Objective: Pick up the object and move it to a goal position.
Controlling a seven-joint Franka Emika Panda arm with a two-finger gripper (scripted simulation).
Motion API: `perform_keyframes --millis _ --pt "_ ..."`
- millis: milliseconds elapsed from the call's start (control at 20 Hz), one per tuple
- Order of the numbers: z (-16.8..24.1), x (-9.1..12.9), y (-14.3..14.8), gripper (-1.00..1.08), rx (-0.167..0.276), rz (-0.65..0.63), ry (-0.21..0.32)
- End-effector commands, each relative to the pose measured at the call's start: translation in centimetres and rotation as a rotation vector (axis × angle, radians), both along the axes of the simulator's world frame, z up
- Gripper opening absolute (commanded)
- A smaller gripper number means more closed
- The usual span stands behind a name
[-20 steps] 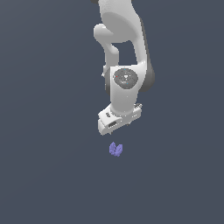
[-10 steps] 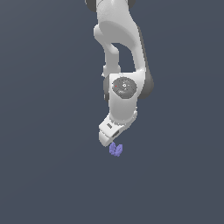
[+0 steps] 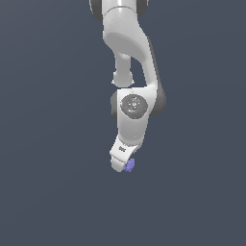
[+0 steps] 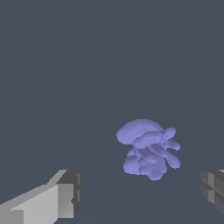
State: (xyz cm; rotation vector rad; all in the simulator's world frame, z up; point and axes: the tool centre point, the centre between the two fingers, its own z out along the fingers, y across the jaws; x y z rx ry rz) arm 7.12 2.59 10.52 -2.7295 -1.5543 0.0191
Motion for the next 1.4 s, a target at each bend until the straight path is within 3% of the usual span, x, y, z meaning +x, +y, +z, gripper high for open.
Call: perform_keyframes --millis 0,550,1000,1350 --pt "-0.3 0.5 -0.2 1.0 0.002 0.061 -0.003" --pt "-1.3 1.8 -0.7 1.0 0.006 0.214 -0.009" --pt "-1.7 1.9 -0.7 1.0 0.007 0.226 -0.01" --pt "-5.2 1.8 -0.7 1.0 0.007 0.23 -0.01"
